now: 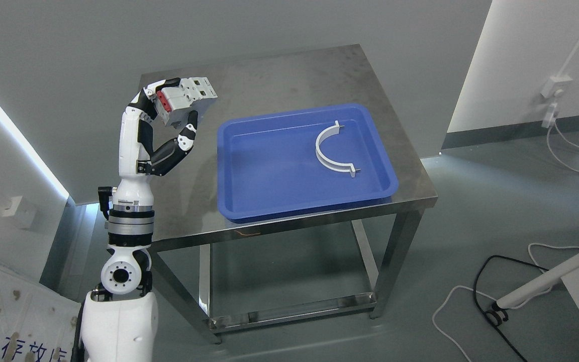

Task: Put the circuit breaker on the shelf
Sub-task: 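Lift the circuit breaker up out of the tray with the left hand, then carry the breaker in the left hand while turning toward the bin shelf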

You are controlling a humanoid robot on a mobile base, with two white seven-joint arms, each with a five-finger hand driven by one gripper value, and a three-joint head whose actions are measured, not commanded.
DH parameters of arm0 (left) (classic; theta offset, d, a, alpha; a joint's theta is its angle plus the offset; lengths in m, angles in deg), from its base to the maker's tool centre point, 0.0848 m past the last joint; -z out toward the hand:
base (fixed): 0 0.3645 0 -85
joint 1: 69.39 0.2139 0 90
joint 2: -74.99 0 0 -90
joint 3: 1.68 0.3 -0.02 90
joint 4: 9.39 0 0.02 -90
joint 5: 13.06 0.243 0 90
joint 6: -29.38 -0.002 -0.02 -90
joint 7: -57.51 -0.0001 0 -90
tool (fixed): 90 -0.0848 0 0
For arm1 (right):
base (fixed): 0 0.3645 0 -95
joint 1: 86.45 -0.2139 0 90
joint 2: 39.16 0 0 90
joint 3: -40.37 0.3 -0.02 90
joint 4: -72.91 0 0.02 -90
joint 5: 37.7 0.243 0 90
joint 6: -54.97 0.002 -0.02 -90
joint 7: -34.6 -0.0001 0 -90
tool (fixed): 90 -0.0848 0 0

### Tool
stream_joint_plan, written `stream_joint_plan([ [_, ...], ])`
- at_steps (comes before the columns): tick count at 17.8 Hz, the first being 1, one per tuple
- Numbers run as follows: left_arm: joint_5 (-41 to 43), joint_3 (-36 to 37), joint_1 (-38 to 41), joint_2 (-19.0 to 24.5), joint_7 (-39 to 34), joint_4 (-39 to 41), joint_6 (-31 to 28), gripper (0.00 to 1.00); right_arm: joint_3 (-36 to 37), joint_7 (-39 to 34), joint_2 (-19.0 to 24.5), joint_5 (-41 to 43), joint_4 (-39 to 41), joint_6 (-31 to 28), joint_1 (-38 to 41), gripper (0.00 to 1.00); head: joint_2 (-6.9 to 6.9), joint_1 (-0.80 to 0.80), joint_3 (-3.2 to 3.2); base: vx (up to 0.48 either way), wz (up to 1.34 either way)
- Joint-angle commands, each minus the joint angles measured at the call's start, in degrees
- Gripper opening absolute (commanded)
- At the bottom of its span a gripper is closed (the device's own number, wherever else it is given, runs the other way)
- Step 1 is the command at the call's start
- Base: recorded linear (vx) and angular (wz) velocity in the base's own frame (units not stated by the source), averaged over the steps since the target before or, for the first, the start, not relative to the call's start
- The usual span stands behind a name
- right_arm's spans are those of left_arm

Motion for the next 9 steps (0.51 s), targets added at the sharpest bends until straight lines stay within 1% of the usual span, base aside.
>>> stream_joint_plan([
  [1, -1.3, -2.7, 3.2, 0.5, 1.8, 5.4, 0.8, 0.13, 0.0, 0.0, -1.0, 0.0, 0.0, 0.0, 0.0, 1.0, 0.0, 0.0, 0.0, -0.004, 0.02],
  [3, -1.3, -2.8, 4.1, 0.5, 2.1, 6.2, 0.8, 0.13, 0.0, 0.0, -1.0, 0.0, 0.0, 0.0, 0.0, 1.0, 0.0, 0.0, 0.0, -0.03, 0.03],
  [5, -1.3, -2.7, 6.0, 0.5, 3.3, 7.3, 0.9, 0.13, 0.0, 0.0, -1.0, 0.0, 0.0, 0.0, 0.0, 1.0, 0.0, 0.0, 0.0, -0.139, 0.0],
  [7, -1.3, -2.2, 8.0, 0.5, 3.5, 8.1, 0.9, 0.13, 0.0, 0.0, -1.0, 0.0, 0.0, 0.0, 0.0, 1.0, 0.0, 0.0, 0.0, -0.282, 0.08],
  [9, -1.3, -1.7, 9.3, 0.5, 3.5, 8.6, 0.9, 0.13, 0.0, 0.0, -1.0, 0.0, 0.0, 0.0, 0.0, 1.0, 0.0, 0.0, 0.0, -0.438, 0.07],
])
